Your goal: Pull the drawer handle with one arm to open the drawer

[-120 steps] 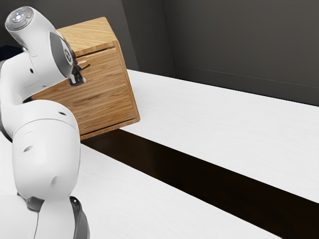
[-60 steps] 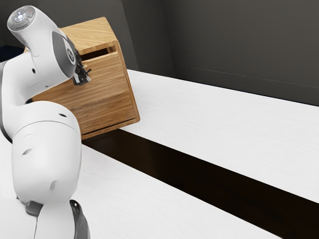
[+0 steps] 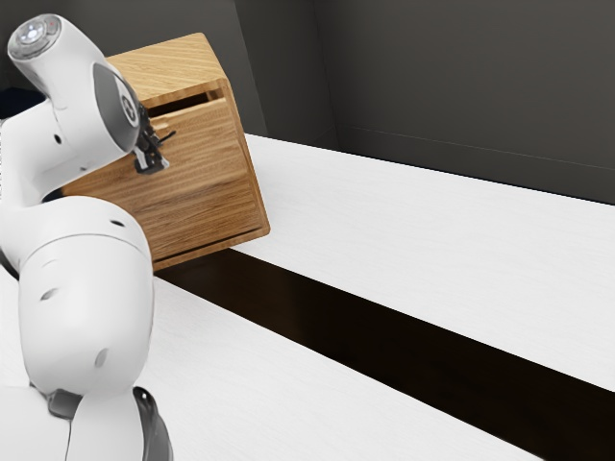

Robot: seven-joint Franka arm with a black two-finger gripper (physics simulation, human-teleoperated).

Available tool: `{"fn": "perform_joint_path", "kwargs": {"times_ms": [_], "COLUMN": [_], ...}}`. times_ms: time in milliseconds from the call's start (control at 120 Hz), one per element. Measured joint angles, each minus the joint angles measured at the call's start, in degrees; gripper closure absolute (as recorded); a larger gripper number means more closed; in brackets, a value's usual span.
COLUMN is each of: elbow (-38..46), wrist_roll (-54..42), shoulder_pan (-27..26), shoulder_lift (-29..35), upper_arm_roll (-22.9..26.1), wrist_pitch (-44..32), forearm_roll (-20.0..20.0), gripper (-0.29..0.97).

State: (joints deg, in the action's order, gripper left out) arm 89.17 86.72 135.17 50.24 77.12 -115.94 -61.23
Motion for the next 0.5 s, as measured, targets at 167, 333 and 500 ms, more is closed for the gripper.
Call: {"fn": "perform_joint_path", "kwargs": {"times_ms": [167,333,500], "elbow": [0.6,1.8,2.2], "wrist_roll": [-0.2,-0.4,-0.6], "shoulder_pan": [-0.1,-0.9,-2.3], "shoulder_lift": [0.0,0.1,0.2], "upper_arm_roll": [-0.6,-1.8,-2.6], "wrist_pitch": [0.7,1.2,1.5], "forearm_roll": [0.2,0.2,0.1], "gripper": [0.5,0.5,0.49]}}
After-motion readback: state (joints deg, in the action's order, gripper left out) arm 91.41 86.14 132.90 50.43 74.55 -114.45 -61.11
